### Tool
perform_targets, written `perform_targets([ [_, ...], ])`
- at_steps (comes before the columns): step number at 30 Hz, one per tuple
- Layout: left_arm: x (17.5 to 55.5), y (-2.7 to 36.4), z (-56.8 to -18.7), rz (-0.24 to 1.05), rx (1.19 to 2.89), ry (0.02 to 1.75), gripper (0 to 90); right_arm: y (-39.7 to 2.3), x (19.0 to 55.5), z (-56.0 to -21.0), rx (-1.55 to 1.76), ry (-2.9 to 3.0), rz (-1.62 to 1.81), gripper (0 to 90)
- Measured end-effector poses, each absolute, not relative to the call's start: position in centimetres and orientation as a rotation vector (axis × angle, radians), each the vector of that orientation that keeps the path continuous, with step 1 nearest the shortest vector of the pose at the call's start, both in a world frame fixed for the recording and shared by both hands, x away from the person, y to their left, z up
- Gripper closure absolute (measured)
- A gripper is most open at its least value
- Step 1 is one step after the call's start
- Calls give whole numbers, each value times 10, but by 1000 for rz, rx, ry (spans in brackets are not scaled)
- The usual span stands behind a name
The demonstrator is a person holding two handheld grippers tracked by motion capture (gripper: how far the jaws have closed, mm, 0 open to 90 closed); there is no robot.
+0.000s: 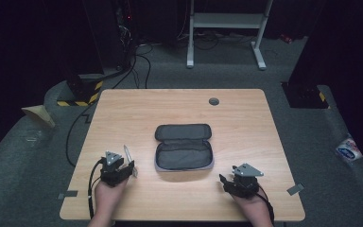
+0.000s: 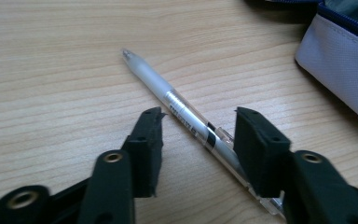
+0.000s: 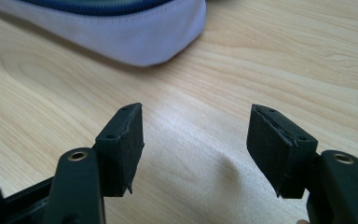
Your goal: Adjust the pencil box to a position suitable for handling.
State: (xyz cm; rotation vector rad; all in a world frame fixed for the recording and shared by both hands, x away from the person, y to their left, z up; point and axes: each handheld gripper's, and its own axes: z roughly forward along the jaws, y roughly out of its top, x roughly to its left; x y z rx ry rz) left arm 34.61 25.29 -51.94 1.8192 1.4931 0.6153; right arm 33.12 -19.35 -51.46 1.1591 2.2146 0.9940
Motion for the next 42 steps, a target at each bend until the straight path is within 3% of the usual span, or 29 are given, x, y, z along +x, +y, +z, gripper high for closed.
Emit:
perform_targets([
  [15, 355, 258, -521, 580, 1820, 1518, 629, -189, 332, -523, 1154, 2259, 945, 364],
  [23, 350, 256, -520, 633, 1903, 1463, 724, -190, 333, -523, 1161, 2279, 960, 364],
  [34, 357, 258, -523, 639, 1896, 1465, 701, -190, 332, -523, 1151, 2286, 966, 365],
  [42, 357, 258, -522, 630, 1922, 1443, 782, -189, 331, -523, 1156, 2282, 961, 365],
])
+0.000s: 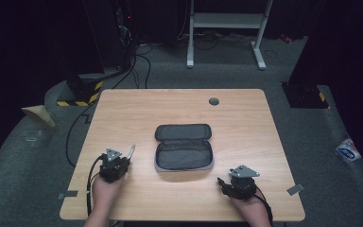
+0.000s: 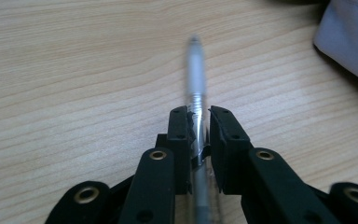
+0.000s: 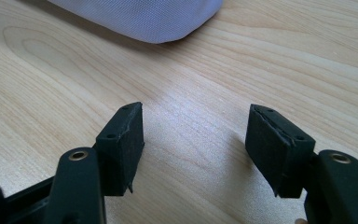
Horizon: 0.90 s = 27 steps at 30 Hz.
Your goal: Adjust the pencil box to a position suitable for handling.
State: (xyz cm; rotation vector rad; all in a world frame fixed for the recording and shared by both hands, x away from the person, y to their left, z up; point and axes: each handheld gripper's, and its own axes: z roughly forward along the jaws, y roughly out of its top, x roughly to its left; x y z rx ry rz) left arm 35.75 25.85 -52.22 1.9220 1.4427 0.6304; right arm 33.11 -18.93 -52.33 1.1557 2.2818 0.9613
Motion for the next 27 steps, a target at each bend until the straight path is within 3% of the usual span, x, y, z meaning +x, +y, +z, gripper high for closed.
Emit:
perform_targets([
  [17, 354, 253, -523, 624, 1968, 1369, 788, -189, 331, -523, 1154, 2281, 961, 367],
  [27, 351, 256, -519, 641, 1910, 1357, 792, -189, 331, -523, 1153, 2282, 960, 367],
])
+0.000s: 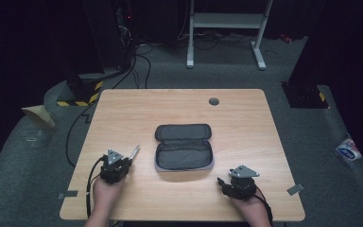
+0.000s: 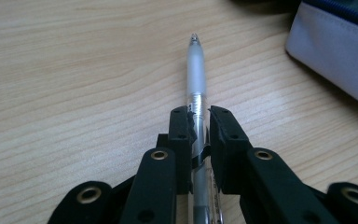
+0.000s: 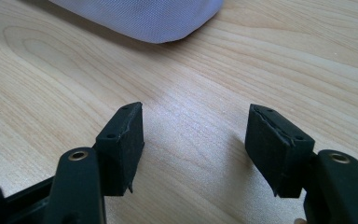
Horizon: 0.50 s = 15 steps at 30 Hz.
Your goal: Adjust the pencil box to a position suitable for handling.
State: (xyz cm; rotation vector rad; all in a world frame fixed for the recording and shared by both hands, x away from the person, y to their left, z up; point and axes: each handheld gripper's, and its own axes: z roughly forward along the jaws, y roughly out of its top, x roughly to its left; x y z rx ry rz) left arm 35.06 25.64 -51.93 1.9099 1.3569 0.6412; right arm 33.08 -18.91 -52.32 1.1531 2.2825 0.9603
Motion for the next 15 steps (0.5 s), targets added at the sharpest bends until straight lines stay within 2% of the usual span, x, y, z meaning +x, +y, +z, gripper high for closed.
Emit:
perform_targets([
  [15, 344, 257, -510, 640, 1870, 1300, 791, -189, 331, -523, 1147, 2288, 964, 366],
])
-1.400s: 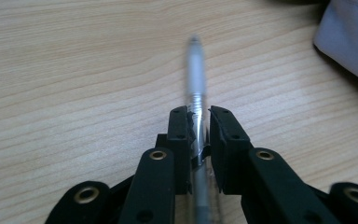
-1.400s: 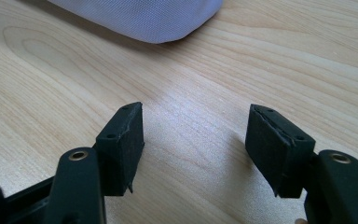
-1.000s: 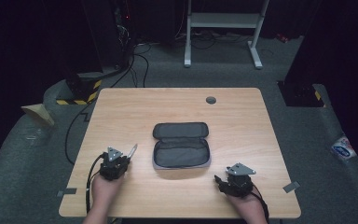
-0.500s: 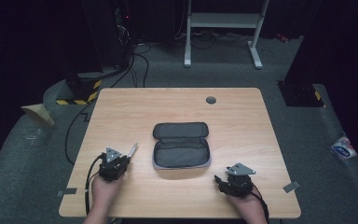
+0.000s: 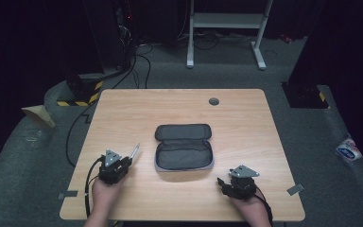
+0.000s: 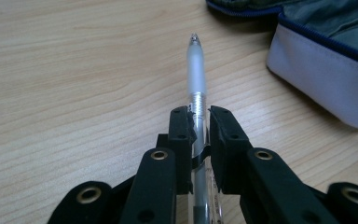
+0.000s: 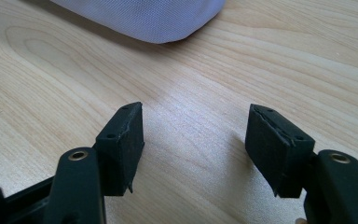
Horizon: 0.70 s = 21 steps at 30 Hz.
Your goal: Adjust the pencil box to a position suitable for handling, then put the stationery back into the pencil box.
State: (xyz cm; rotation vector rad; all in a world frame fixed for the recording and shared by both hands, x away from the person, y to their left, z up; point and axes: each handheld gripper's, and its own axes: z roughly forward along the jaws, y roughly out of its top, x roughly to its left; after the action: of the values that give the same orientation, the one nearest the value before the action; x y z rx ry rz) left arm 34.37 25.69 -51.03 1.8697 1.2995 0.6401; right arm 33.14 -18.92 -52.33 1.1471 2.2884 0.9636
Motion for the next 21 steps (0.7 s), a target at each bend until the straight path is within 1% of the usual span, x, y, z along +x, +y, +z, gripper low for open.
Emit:
perform_targets([
  [11, 338, 252, -499, 638, 1828, 1249, 791, -189, 331, -523, 1150, 2288, 964, 365],
  [21, 334, 243, -490, 661, 1826, 1185, 791, -189, 331, -523, 1148, 2286, 962, 365],
])
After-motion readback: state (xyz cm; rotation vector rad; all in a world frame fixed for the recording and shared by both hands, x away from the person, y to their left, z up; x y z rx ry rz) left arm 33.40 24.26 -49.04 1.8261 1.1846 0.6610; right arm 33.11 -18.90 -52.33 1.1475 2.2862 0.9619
